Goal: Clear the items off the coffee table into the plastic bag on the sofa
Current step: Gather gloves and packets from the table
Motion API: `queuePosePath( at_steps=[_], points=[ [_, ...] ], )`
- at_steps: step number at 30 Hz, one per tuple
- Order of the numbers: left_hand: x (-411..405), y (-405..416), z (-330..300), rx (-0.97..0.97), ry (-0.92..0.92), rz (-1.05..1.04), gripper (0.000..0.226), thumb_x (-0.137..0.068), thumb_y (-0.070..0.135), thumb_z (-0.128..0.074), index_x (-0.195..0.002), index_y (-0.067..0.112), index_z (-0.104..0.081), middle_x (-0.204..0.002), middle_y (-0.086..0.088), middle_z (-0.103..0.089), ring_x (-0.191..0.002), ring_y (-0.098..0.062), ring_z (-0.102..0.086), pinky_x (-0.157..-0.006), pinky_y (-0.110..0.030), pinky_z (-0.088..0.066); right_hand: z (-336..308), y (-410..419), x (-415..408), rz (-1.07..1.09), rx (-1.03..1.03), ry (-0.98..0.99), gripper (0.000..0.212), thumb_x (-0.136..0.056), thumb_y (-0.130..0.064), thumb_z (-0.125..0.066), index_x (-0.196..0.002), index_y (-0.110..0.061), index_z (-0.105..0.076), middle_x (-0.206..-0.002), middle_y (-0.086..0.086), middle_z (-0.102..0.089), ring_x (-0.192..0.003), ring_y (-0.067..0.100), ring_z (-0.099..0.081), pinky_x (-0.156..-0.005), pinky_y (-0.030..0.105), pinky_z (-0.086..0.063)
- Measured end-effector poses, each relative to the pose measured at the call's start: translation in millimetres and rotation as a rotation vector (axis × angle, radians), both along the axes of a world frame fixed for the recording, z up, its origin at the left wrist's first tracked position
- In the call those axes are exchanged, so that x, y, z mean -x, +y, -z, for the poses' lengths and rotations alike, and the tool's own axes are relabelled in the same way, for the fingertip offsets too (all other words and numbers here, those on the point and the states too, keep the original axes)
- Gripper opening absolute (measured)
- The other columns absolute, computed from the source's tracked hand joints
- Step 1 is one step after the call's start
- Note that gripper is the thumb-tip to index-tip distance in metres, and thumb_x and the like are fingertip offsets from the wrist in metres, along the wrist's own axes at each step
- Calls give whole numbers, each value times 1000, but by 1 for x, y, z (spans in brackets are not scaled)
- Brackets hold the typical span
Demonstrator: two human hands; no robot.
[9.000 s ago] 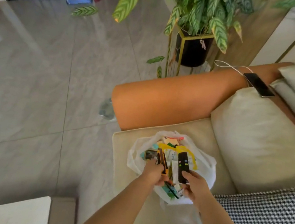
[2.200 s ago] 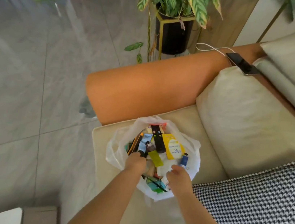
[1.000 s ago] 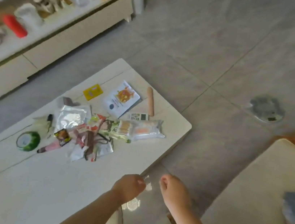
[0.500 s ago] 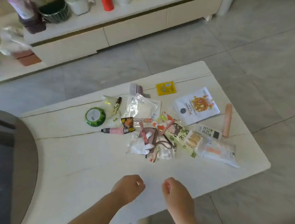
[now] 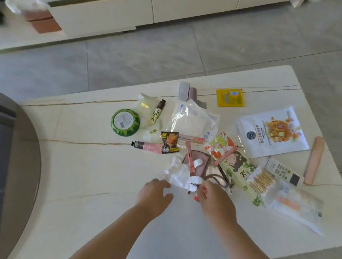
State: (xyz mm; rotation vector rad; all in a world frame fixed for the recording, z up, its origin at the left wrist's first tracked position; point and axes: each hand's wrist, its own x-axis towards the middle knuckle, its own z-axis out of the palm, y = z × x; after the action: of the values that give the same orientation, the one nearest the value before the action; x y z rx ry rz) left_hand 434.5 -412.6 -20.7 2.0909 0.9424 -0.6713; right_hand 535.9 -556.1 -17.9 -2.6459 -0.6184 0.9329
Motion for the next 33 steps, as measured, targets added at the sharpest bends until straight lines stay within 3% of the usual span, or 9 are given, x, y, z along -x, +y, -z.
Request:
queuePosePath(
  at_steps=[3, 8, 13, 17, 20, 26, 30, 33],
  points=[
    [-25, 8, 28, -44, -33, 57, 42, -92, 29, -52, -134, 26, -49, -139, 4, -46, -129, -17, -39, -101, -30, -41, 26, 20, -23, -36, -22, -34, 14, -94, -25, -47, -105, -20, -54, -95, -2, -62, -91, 20, -62, -65, 29, -44],
    [-58, 16, 85, -79, -44, 44, 54, -90, 29, -55, -141, 28, -39, -145, 5, -38, -134, -19, -27, -103, -33, -40, 81, 60, -60, -139, -86, -122, 16, -95, -29, -50, -99, -16, -57, -91, -1, -62, -85, 19, -60, -68, 34, -50],
    [-68, 16, 122, -110, -30, 6, 55, -85, 35, -64, -136, 30, -44, -136, 0, -40, -127, -23, -34, -101, -35, -41, 114, 86, -73, -270, 55, -278, 27, -94, -34, -50, -112, -14, -51, -104, 2, -59, -97, 21, -57, -79, 34, -50],
    [-66, 17, 135, -123, -33, -31, 50, -81, 40, -67, -126, 31, -48, -124, 0, -46, -118, -22, -41, -97, -33, -40, 131, 92, -75, -260, 123, -300, 35, -92, -32, -56, -120, -13, -48, -109, 5, -60, -97, 22, -59, -74, 34, -52],
    [-67, 20, 139, -63, -9, -61, 37, -82, 39, -65, -115, 26, -53, -113, 0, -57, -108, -22, -51, -91, -32, -40, 135, 95, -78, -223, 156, -279, 25, -94, -23, -50, -116, -11, -51, -103, 7, -63, -91, 25, -62, -69, 35, -52],
    [-53, 29, 129, 44, 0, -123, 27, -87, 33, -59, -111, 21, -62, -107, -2, -59, -100, -23, -56, -77, -26, -42, 120, 98, -93, -144, -25, -236, 22, -96, -18, -42, -113, -6, -51, -115, 10, -53, -76, 19, -46, -56, 26, -31],
    [-39, 47, 120, 123, 3, -222, 21, -89, 23, -57, -109, 17, -64, -97, -2, -62, -89, -23, -57, -73, -27, -45, 118, 116, -108, -267, -34, -295, 19, -95, -16, -45, -110, -6, -51, -107, 8, -57, -96, 23, -50, -66, 27, -33],
    [-30, 58, 121, 100, -3, -216, 28, -91, 17, -54, -117, 19, -62, -109, -3, -65, -105, -26, -58, -83, -26, -45, 127, 129, -109, -258, 6, -334, 23, -94, -19, -49, -114, -7, -51, -110, 8, -57, -106, 26, -47, -67, 28, -34]
  ],
)
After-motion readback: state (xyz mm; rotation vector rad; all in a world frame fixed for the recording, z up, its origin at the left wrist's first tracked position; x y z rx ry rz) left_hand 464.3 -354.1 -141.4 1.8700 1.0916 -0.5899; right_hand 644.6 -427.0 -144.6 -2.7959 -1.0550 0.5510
